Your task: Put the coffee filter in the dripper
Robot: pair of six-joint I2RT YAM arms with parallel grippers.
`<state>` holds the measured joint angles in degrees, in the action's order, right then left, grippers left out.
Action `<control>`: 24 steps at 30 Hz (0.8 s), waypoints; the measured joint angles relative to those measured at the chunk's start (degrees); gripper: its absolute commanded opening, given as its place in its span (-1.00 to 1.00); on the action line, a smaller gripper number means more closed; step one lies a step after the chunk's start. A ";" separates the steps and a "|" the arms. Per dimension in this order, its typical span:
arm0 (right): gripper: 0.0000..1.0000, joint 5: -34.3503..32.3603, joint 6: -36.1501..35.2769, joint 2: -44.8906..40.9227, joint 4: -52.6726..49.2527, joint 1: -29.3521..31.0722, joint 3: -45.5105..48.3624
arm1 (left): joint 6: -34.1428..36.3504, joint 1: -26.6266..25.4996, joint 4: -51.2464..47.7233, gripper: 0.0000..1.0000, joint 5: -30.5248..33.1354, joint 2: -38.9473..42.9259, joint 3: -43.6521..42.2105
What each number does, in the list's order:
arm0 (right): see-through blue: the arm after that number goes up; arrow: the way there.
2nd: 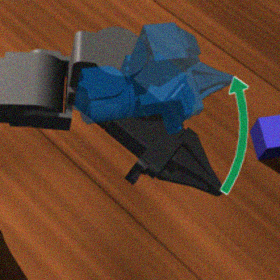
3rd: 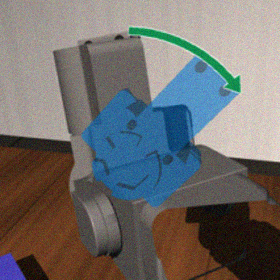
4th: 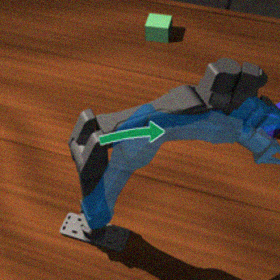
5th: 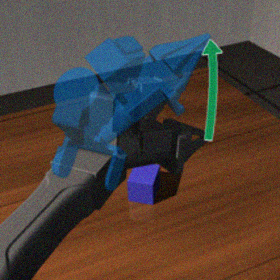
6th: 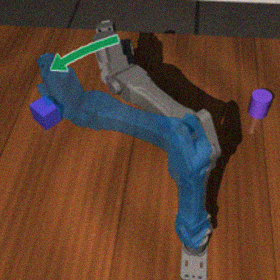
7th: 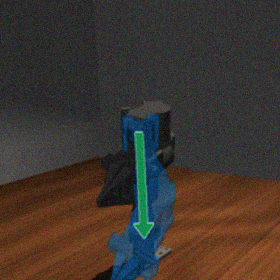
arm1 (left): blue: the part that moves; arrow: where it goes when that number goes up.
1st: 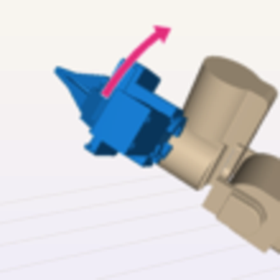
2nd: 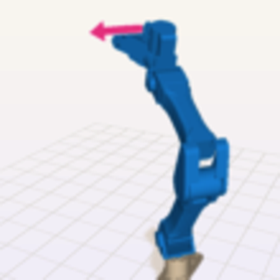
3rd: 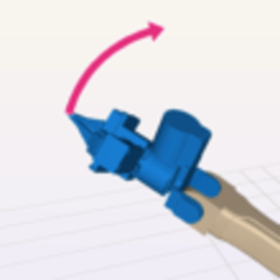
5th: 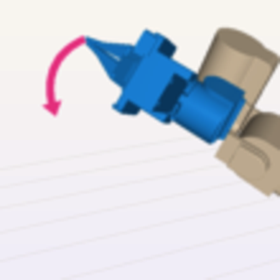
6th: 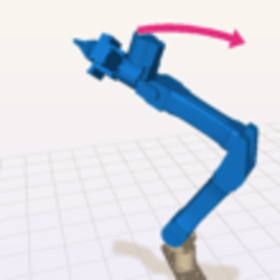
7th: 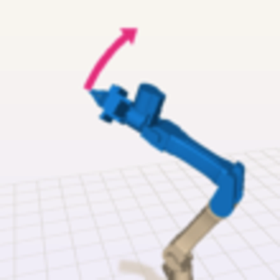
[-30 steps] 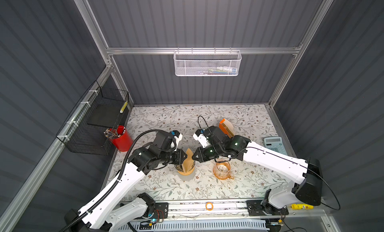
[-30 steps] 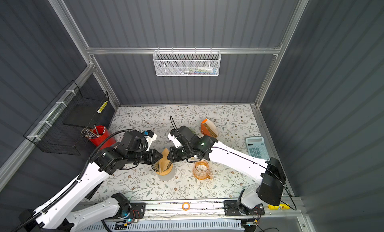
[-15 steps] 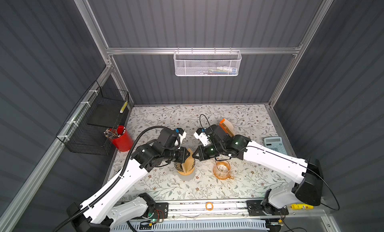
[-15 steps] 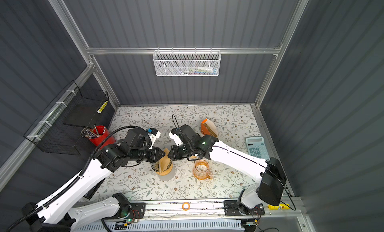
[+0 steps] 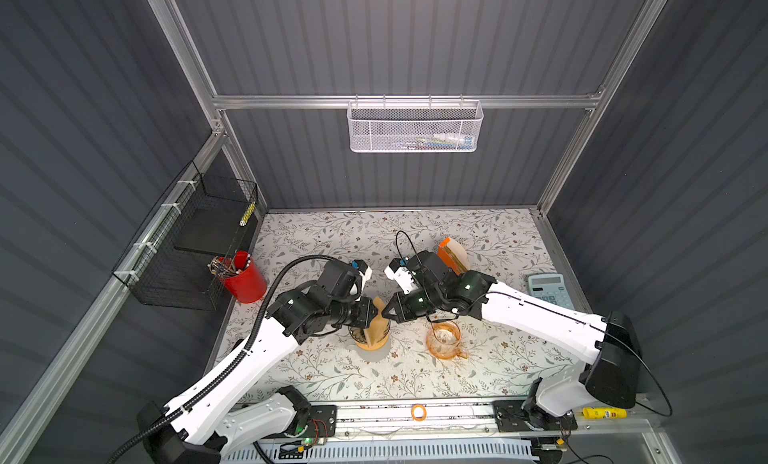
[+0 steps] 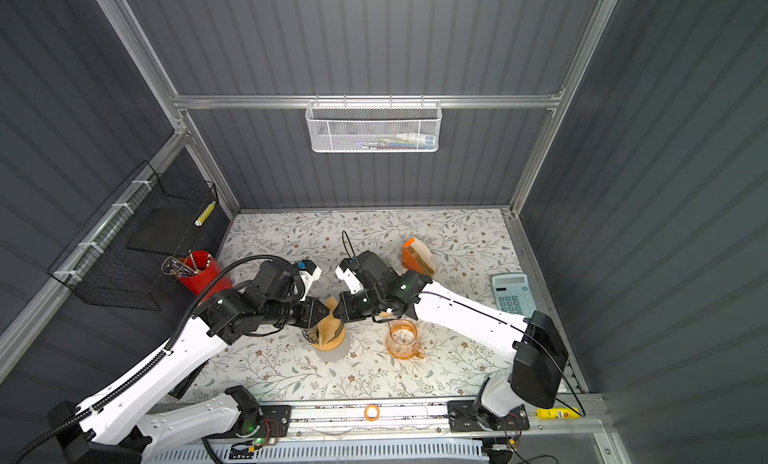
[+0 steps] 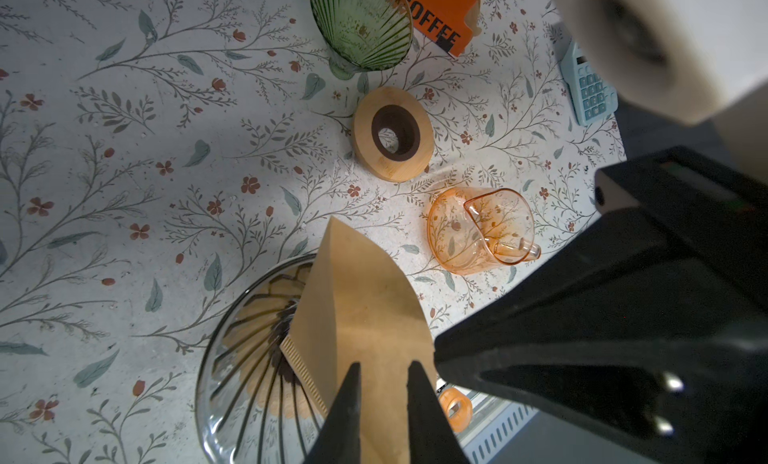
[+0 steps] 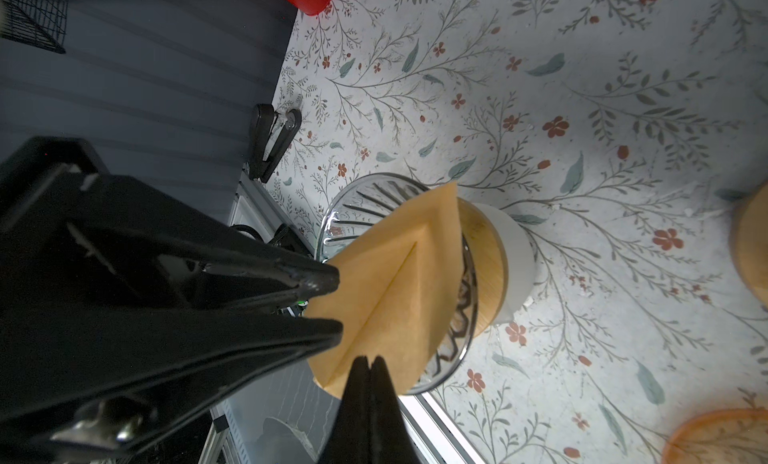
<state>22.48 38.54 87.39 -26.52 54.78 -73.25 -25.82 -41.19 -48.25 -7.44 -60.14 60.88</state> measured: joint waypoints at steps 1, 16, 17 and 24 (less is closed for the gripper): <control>-0.91 0.07 0.00 0.11 0.11 0.00 0.15 | -0.02 0.00 0.00 -0.56 0.20 0.02 -0.24; -0.91 0.63 0.07 2.27 0.79 0.00 0.85 | -0.24 0.00 -0.76 -0.56 1.46 3.17 -3.08; -0.91 0.68 0.04 2.36 0.79 0.00 0.85 | -0.26 0.00 -0.79 -0.56 1.46 3.45 -3.45; -0.91 0.70 0.04 2.36 0.83 0.00 0.85 | -0.28 0.00 -1.03 -0.57 1.70 4.48 -5.55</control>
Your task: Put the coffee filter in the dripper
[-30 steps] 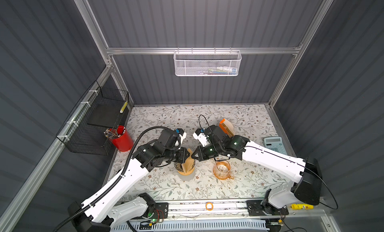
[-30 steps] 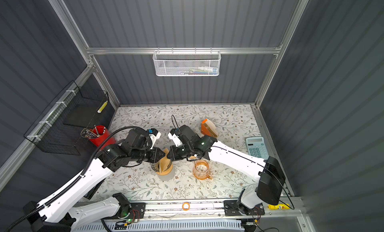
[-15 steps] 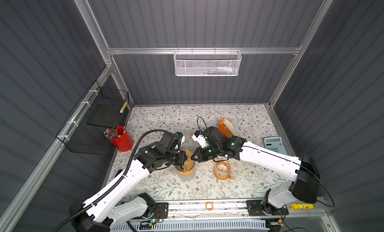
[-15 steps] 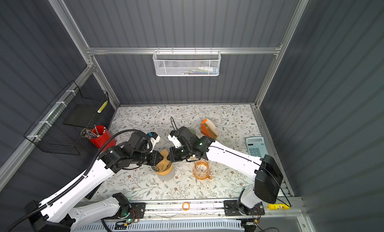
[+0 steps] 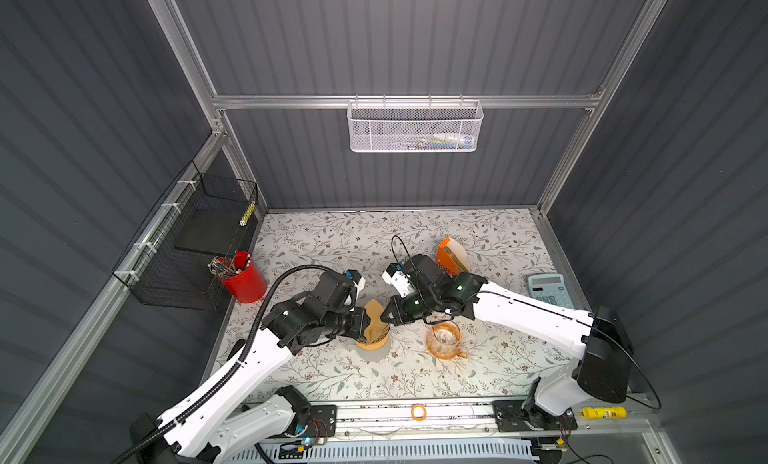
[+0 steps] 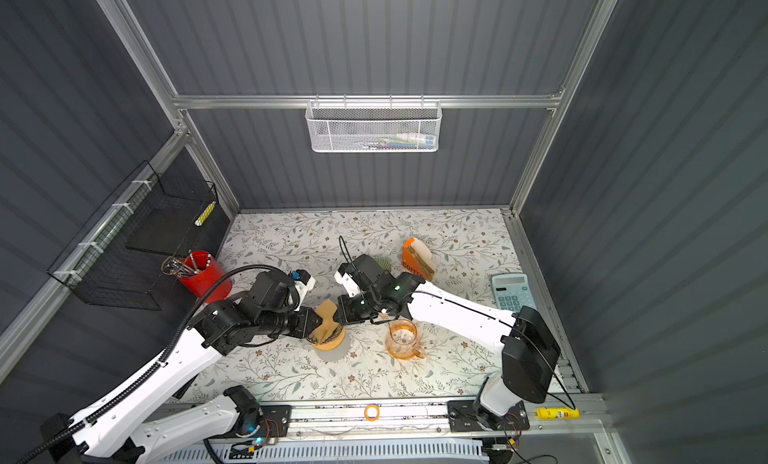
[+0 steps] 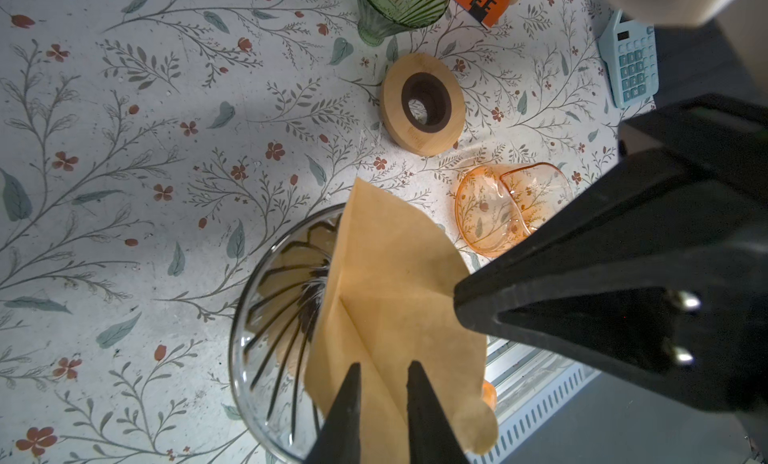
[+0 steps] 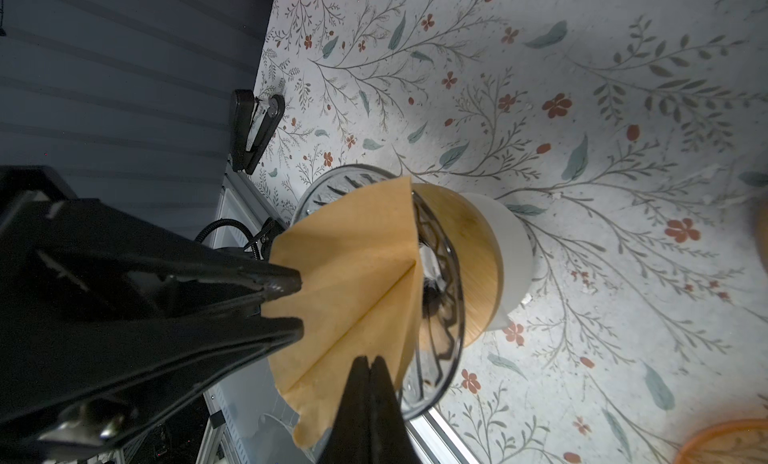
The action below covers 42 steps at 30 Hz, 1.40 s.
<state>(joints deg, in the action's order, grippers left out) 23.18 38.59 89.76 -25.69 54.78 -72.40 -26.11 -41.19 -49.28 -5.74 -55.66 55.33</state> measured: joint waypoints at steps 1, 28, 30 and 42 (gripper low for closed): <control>-0.91 0.00 0.00 0.00 -0.02 0.00 0.00 | -0.02 0.00 0.00 -0.57 0.13 0.09 -0.33; -0.92 0.20 -0.02 1.84 -0.02 0.00 -0.04 | -1.07 0.00 0.07 -0.58 1.77 1.92 -4.42; -0.92 0.17 -0.02 2.03 -0.02 0.00 -0.04 | -1.07 0.00 0.09 -0.58 1.86 1.95 -4.44; -0.93 -0.48 -0.07 2.49 0.00 0.00 -0.02 | -1.14 0.00 0.55 -0.58 2.49 1.92 -4.90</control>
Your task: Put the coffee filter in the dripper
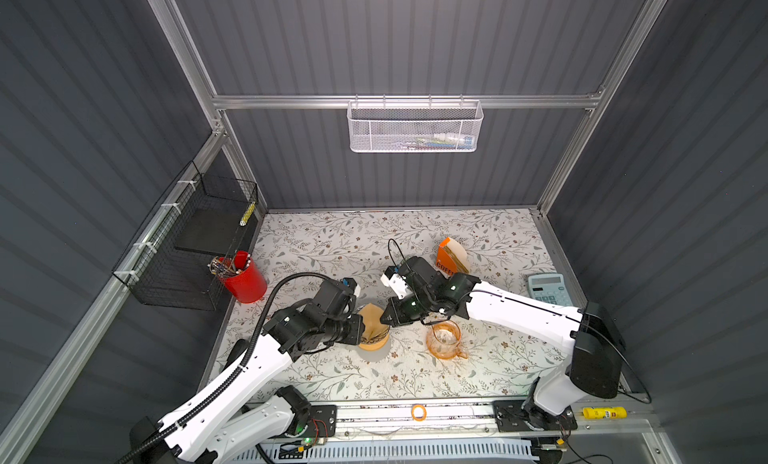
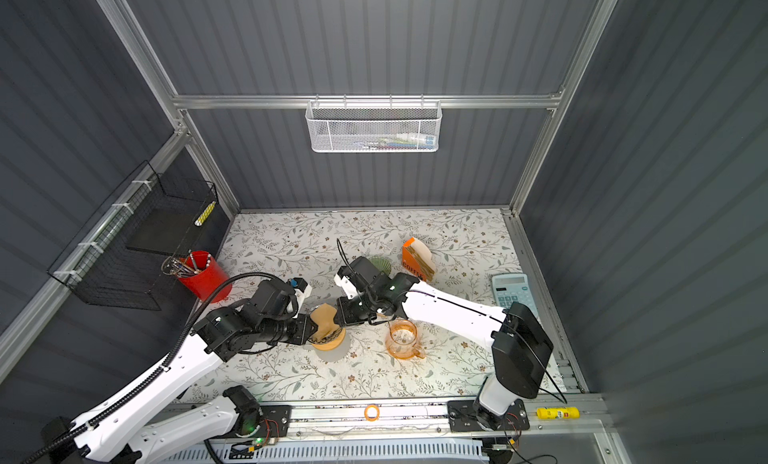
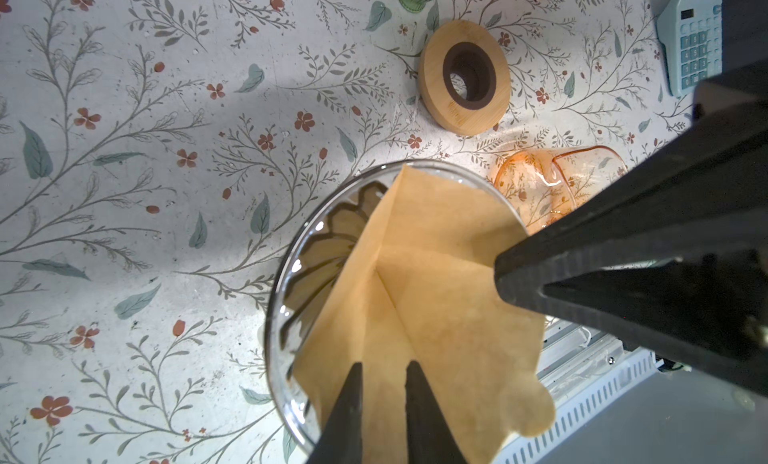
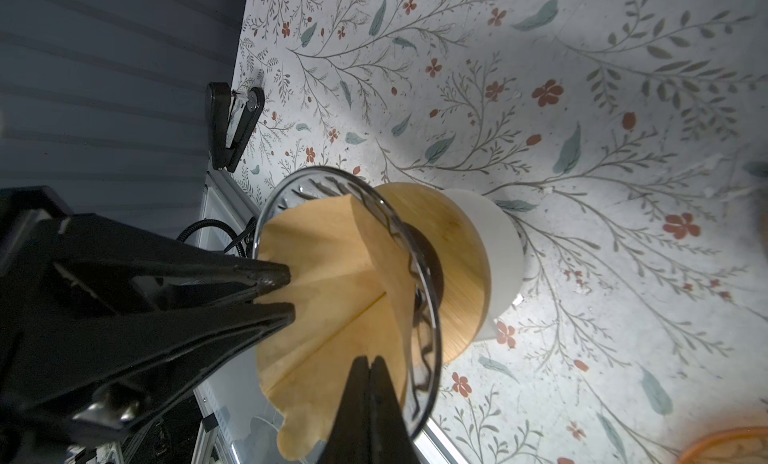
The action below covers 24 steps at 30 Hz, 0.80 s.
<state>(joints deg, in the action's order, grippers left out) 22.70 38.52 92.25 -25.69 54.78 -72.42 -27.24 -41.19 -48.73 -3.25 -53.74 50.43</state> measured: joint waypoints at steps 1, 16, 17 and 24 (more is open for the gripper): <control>-0.93 -0.07 0.00 0.02 0.00 0.00 0.02 | 0.00 0.00 0.00 -0.58 0.17 0.00 -0.17; -0.93 -0.63 -0.28 1.18 0.74 0.00 0.09 | -0.24 0.00 0.39 -0.59 1.84 0.00 -0.37; -0.94 -0.66 -0.33 1.27 0.87 0.00 0.09 | -0.24 0.00 0.52 -0.59 1.86 0.00 -0.37; -0.94 -1.11 -0.90 1.36 0.85 0.00 0.09 | -0.26 0.00 1.27 -0.59 2.01 0.00 -0.44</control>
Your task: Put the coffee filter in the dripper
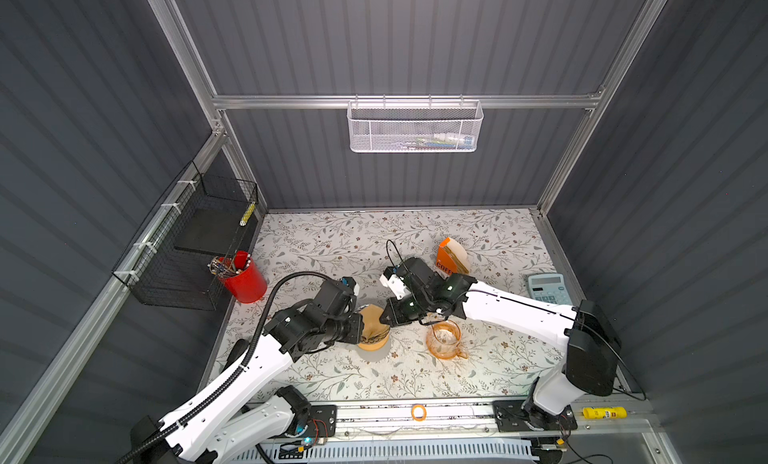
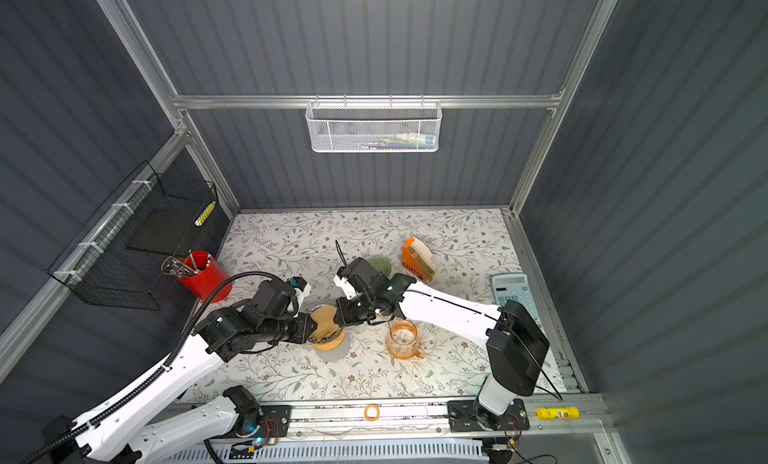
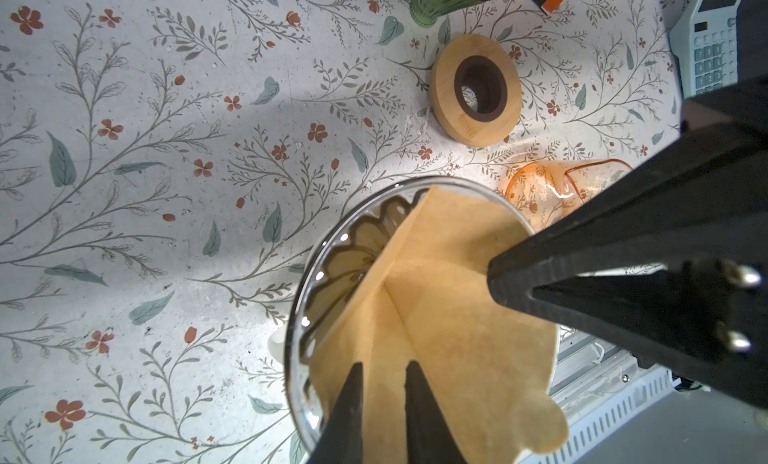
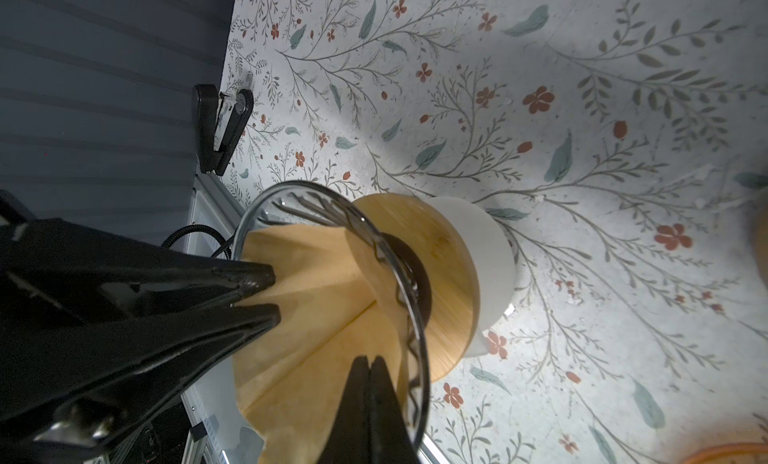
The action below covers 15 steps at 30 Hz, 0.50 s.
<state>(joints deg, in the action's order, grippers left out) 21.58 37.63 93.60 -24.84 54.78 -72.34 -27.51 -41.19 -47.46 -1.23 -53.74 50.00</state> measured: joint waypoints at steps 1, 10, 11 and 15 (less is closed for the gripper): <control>-0.94 -0.09 -0.17 0.00 0.00 0.00 0.00 | 0.02 0.00 0.11 -0.59 0.00 0.00 -0.04; -0.94 -0.44 -0.59 0.00 0.00 0.02 0.00 | 0.00 0.00 0.74 -0.59 -0.26 -0.48 -0.35; -0.94 -0.44 -0.59 0.00 0.00 0.02 0.00 | 0.02 0.00 0.79 -0.58 -0.28 -0.48 -0.35; -0.94 -0.42 -0.59 -0.13 -0.07 0.02 -0.07 | 0.07 0.00 0.81 -0.57 -1.38 -0.48 -0.22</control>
<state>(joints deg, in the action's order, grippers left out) 21.17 37.04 93.47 -24.91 54.81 -72.40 -27.44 -41.19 -46.65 -2.61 -54.22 49.78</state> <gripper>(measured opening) 0.044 0.211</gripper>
